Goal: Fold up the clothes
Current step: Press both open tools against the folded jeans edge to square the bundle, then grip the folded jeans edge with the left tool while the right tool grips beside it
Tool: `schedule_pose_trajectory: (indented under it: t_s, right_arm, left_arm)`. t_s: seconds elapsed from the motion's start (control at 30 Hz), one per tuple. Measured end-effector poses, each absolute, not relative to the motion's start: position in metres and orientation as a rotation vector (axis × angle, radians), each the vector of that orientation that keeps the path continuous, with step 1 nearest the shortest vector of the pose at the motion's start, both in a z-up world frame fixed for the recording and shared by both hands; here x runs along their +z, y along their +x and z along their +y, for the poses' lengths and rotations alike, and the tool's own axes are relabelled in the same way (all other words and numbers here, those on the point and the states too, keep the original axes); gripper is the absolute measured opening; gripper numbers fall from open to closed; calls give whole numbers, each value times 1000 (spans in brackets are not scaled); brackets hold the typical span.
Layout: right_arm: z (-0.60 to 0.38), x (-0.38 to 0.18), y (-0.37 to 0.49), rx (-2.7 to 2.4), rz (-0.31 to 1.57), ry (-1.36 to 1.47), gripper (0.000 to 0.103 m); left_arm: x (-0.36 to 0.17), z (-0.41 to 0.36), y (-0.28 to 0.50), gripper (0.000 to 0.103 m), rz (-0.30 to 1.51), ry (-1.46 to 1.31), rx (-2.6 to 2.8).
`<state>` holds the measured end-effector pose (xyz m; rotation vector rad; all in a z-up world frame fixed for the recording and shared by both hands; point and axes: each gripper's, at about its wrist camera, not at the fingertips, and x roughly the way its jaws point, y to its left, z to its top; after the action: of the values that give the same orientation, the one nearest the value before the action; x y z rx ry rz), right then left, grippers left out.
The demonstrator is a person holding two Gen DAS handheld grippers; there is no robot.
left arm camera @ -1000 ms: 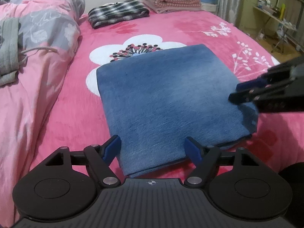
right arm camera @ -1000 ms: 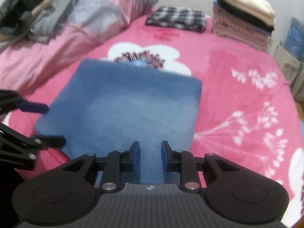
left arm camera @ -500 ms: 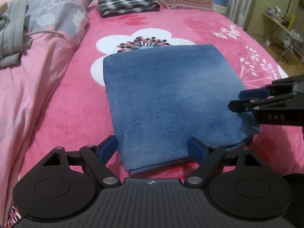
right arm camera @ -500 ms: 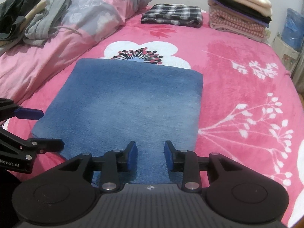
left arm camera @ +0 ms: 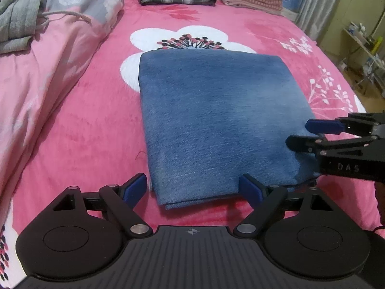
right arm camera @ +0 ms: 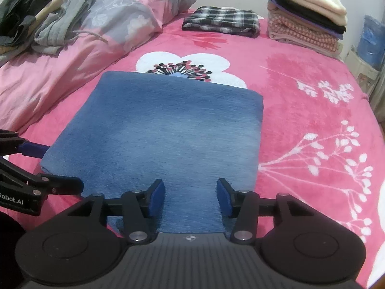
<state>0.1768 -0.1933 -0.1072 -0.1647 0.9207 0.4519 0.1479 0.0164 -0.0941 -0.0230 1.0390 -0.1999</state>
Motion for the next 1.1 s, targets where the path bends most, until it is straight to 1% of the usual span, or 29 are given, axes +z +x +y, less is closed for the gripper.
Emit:
schedule_pose_trajectory:
  t_s: [0.13, 0.23, 0.53, 1.1]
  right_arm:
    - [-189, -108, 175, 457, 917, -184, 59]
    - [-189, -108, 174, 459, 916, -182, 60]
    - [-188, -109, 173, 458, 910, -179, 61]
    - [-187, -110, 171, 456, 898, -178, 62]
  left_arm:
    - [-95, 17, 148, 89, 1048, -32, -191]
    - [-96, 17, 148, 91, 1055, -30, -183]
    - [-98, 19, 150, 96, 1072, -29, -163]
    - [-102, 19, 151, 100, 1101, -35, -141]
